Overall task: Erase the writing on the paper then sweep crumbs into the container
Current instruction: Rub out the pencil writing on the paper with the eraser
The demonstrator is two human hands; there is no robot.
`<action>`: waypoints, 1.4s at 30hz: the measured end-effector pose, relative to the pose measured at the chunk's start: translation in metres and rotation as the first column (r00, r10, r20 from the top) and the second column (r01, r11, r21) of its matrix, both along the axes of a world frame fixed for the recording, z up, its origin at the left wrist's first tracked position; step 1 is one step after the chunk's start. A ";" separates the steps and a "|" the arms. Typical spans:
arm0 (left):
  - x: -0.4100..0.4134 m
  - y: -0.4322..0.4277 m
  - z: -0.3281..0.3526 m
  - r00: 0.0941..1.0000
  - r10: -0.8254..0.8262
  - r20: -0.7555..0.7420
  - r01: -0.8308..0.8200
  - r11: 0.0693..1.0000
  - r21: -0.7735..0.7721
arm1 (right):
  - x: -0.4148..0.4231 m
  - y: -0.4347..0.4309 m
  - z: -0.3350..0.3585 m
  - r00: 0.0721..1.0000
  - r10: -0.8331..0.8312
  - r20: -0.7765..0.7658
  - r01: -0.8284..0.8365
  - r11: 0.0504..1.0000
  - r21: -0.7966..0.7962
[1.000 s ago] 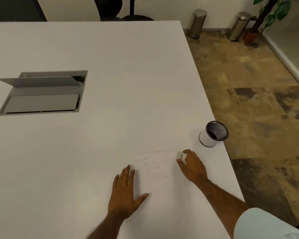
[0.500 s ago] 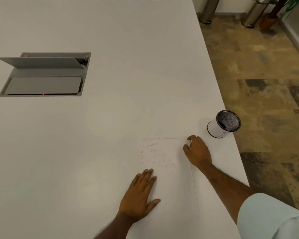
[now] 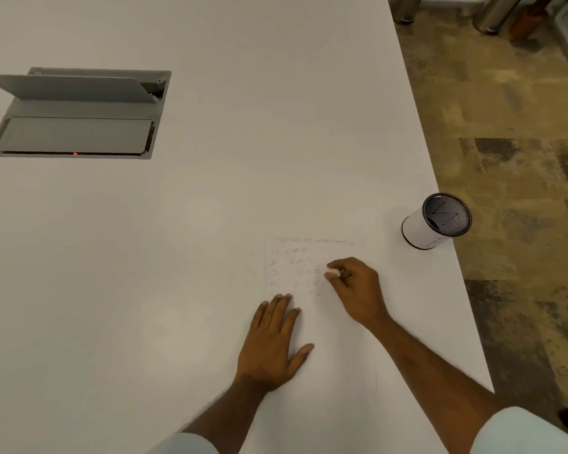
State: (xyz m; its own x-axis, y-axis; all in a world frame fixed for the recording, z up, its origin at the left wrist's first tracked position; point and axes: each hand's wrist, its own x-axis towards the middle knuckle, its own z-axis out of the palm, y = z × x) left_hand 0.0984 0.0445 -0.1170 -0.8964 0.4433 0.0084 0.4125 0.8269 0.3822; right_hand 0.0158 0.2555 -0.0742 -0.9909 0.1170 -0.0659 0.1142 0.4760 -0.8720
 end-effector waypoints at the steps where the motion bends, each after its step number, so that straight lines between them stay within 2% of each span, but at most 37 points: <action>1: 0.000 0.005 0.000 1.000 0.030 -0.004 -0.030 1.000 0.007 | 0.005 -0.002 -0.004 1.000 0.021 -0.004 -0.021 1.000 0.001; 7: -0.015 0.019 0.001 0.981 0.191 0.021 -0.191 0.981 0.036 | 0.008 0.001 -0.016 0.999 0.026 -0.028 -0.026 1.000 -0.001; 14: -0.035 0.021 0.002 0.976 0.207 0.060 -0.201 0.975 -0.098 | 0.006 0.006 -0.018 0.991 0.113 -0.071 -0.109 0.992 0.055; 23: -0.056 0.020 0.002 0.982 0.181 0.052 -0.173 0.977 -0.128 | -0.002 0.003 -0.019 0.986 0.140 -0.085 -0.132 0.987 0.096; 28: -0.056 0.020 0.000 0.976 0.209 0.067 -0.198 0.970 -0.142 | -0.020 -0.013 -0.015 0.993 0.040 -0.108 -0.035 0.998 0.043; 31: -0.057 0.021 0.001 0.967 0.244 0.065 -0.232 0.960 -0.157 | -0.034 -0.034 -0.017 0.990 0.076 -0.118 -0.071 0.996 0.045; 34: -0.056 0.021 0.000 0.964 0.260 0.061 -0.249 0.956 -0.155 | -0.038 -0.046 -0.025 0.983 0.138 -0.120 -0.126 0.987 0.095; 42: -0.054 0.022 0.001 0.956 0.279 0.090 -0.263 0.952 -0.157 | -0.039 -0.049 -0.027 0.975 0.166 -0.150 -0.135 0.971 0.197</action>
